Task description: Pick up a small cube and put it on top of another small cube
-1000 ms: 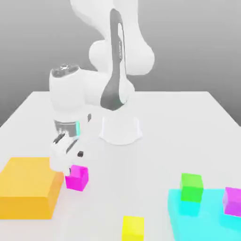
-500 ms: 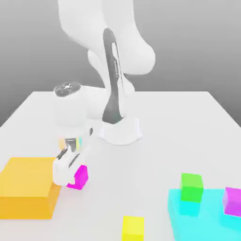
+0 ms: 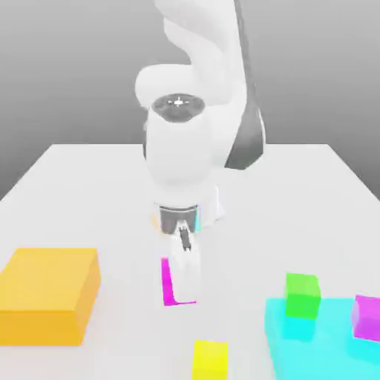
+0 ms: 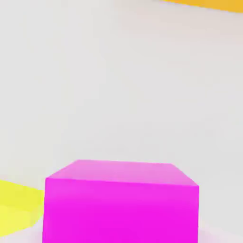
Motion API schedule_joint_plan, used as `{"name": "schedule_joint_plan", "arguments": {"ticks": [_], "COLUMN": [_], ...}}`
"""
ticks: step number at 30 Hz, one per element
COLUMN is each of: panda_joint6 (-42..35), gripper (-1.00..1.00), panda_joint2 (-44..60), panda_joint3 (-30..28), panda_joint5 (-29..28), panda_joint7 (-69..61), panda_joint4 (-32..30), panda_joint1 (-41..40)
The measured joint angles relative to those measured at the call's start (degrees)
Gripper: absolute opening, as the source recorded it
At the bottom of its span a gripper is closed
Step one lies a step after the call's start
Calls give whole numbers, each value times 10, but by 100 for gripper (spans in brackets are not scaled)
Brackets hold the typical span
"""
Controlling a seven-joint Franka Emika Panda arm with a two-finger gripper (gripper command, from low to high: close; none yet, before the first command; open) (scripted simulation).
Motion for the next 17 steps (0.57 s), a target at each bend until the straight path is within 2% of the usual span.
{"name": "schedule_joint_plan", "arguments": {"ticks": [9, 13, 14, 17], "panda_joint6": [-125, -72, -60, -60], "gripper": [-100, -100, 100, 100], "panda_joint2": [49, 110, 121, 121], "panda_joint3": [87, 79, 76, 76], "panda_joint5": [-17, -56, -63, -63], "panda_joint7": [-9, 17, 22, 22], "panda_joint4": [181, 186, 184, 184], "panda_joint1": [156, 172, 175, 175]}}
